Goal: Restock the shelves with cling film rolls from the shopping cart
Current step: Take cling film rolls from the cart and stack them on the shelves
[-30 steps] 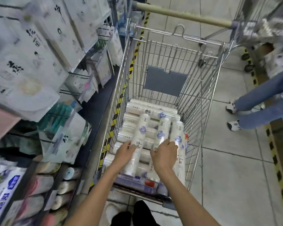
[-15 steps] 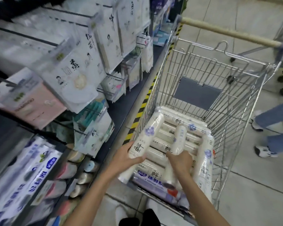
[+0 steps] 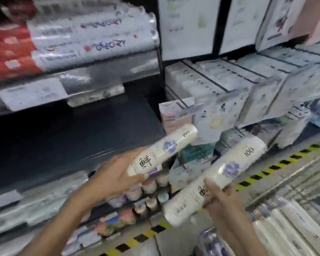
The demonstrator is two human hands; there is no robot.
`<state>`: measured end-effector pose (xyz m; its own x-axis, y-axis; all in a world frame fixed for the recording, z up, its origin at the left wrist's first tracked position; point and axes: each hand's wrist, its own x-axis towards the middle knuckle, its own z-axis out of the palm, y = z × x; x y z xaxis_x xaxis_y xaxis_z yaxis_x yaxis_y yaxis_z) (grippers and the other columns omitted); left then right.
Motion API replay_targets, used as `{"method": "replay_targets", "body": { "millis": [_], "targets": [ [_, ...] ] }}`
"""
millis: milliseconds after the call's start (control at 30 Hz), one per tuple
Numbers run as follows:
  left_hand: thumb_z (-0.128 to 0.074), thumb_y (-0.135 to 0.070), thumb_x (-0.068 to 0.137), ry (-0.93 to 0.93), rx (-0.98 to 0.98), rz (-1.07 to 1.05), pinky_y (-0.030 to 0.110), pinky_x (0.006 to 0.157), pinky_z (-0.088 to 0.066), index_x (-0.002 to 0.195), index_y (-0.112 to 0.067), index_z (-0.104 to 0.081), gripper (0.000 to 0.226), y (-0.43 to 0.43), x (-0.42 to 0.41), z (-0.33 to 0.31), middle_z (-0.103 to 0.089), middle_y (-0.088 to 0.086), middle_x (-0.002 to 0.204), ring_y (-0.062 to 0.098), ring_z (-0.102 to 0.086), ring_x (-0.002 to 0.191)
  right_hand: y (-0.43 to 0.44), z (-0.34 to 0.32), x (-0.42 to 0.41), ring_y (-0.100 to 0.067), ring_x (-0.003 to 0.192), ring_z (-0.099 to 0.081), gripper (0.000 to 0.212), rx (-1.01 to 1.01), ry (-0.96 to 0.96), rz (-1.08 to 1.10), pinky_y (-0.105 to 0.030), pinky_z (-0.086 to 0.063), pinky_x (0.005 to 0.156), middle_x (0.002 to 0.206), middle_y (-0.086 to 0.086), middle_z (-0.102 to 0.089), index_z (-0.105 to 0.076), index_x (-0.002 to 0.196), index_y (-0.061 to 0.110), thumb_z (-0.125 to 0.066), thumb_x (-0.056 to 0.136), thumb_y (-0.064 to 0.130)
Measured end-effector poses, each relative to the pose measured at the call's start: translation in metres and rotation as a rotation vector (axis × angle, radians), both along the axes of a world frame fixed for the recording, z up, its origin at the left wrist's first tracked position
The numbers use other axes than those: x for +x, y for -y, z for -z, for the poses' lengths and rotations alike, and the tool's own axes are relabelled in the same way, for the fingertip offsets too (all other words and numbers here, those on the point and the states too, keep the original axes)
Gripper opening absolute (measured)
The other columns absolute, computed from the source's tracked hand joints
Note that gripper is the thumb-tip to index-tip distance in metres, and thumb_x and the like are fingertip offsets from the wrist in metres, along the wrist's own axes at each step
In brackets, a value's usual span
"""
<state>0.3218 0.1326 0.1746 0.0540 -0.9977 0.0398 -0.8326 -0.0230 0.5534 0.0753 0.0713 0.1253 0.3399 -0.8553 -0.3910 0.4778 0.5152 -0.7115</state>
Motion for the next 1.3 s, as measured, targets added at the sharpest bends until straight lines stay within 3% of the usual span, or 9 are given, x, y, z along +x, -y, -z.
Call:
{"method": "replay_targets", "body": {
  "millis": [133, 300, 433, 667, 800, 933, 1133, 1233, 1300],
  "targets": [
    [-0.037, -0.087, 0.067, 0.152, -0.039, -0.100, 0.032, 0.089, -0.046, 0.131, -0.044, -0.036, 0.077, -0.012, 0.078, -0.010, -0.054, -0.020, 0.121, 0.007, -0.055, 0.106, 0.005, -0.016, 0.065, -0.026, 0.105, -0.065, 0.106, -0.096, 0.101, -0.139, -0.035, -0.056, 0.082, 0.115, -0.018, -0.066, -0.049, 0.129, 0.002, -0.095, 0.039, 0.032],
    [-0.049, -0.074, 0.065, 0.152, -0.004, -0.191, 0.040, 0.094, -0.047, 0.137, -0.033, -0.044, 0.083, -0.001, 0.158, 0.008, -0.056, -0.011, 0.128, 0.012, -0.056, 0.112, 0.013, -0.009, 0.135, -0.026, 0.108, -0.064, 0.065, -0.032, 0.198, -0.245, -0.048, -0.048, 0.097, 0.106, -0.012, -0.068, -0.047, 0.130, 0.000, -0.070, 0.071, 0.014],
    [-0.048, -0.076, 0.057, 0.157, 0.017, -0.297, 0.036, 0.106, -0.038, 0.143, -0.030, -0.037, 0.099, 0.020, 0.208, 0.025, -0.043, -0.016, 0.140, 0.008, -0.044, 0.126, 0.024, -0.005, 0.172, -0.022, 0.094, -0.069, 0.066, -0.050, 0.231, -0.305, -0.037, -0.057, 0.082, 0.092, -0.009, -0.071, -0.057, 0.110, 0.003, -0.084, 0.053, 0.023],
    [-0.070, -0.043, 0.077, 0.208, 0.069, -0.341, 0.020, 0.102, -0.028, 0.144, -0.025, -0.035, 0.078, 0.074, 0.269, 0.050, -0.038, -0.006, 0.148, 0.015, -0.037, 0.134, 0.050, 0.006, 0.212, -0.016, 0.091, -0.070, 0.051, -0.123, 0.244, -0.404, -0.030, -0.058, 0.073, 0.091, -0.005, -0.071, -0.052, 0.116, 0.005, -0.066, 0.068, 0.011],
    [-0.065, -0.055, 0.075, 0.317, 0.110, -0.363, 0.037, 0.111, -0.028, 0.144, -0.037, -0.032, 0.077, 0.099, 0.292, 0.064, -0.036, 0.000, 0.149, 0.020, -0.035, 0.136, 0.066, 0.008, 0.224, -0.016, 0.099, -0.067, 0.050, -0.195, 0.279, -0.425, -0.036, -0.055, 0.086, 0.101, -0.007, -0.068, -0.051, 0.117, 0.009, -0.066, 0.070, 0.009],
    [-0.070, -0.041, 0.080, 0.323, 0.033, -0.406, 0.044, 0.107, -0.035, 0.142, -0.038, -0.035, 0.071, 0.115, 0.299, 0.072, -0.040, -0.003, 0.147, 0.021, -0.037, 0.134, 0.083, 0.003, 0.226, -0.016, 0.086, -0.069, 0.032, -0.319, 0.148, -0.500, -0.033, -0.057, 0.071, 0.087, -0.005, -0.070, -0.057, 0.097, 0.011, -0.067, 0.066, 0.015],
    [-0.073, -0.036, 0.078, 0.483, -0.070, -0.487, 0.041, 0.106, -0.028, 0.142, -0.032, -0.040, 0.071, 0.122, 0.295, 0.070, -0.041, 0.004, 0.145, 0.026, -0.036, 0.132, 0.107, 0.001, 0.225, -0.019, 0.071, -0.063, 0.024, -0.302, 0.164, -0.596, -0.033, -0.055, 0.067, 0.076, -0.008, -0.064, -0.061, 0.086, 0.012, -0.068, 0.062, 0.012],
    [-0.078, -0.027, 0.074, 0.359, -0.104, -0.473, 0.044, 0.106, -0.034, 0.137, -0.031, -0.047, 0.071, 0.122, 0.303, 0.071, -0.047, 0.003, 0.137, 0.025, -0.041, 0.127, 0.120, -0.002, 0.222, -0.019, 0.068, -0.063, 0.014, -0.368, 0.101, -0.610, -0.033, -0.056, 0.067, 0.073, -0.008, -0.064, -0.070, 0.073, 0.017, -0.070, 0.059, 0.014],
    [-0.079, -0.016, 0.073, 0.289, -0.164, -0.482, 0.035, 0.103, -0.035, 0.135, -0.026, -0.050, 0.069, 0.130, 0.304, 0.073, -0.051, 0.005, 0.130, 0.025, -0.044, 0.123, 0.125, -0.004, 0.220, -0.019, 0.068, -0.063, 0.015, -0.396, 0.094, -0.599, -0.033, -0.056, 0.067, 0.073, -0.007, -0.065, -0.072, 0.068, 0.021, -0.073, 0.052, 0.019]
  ]
}}
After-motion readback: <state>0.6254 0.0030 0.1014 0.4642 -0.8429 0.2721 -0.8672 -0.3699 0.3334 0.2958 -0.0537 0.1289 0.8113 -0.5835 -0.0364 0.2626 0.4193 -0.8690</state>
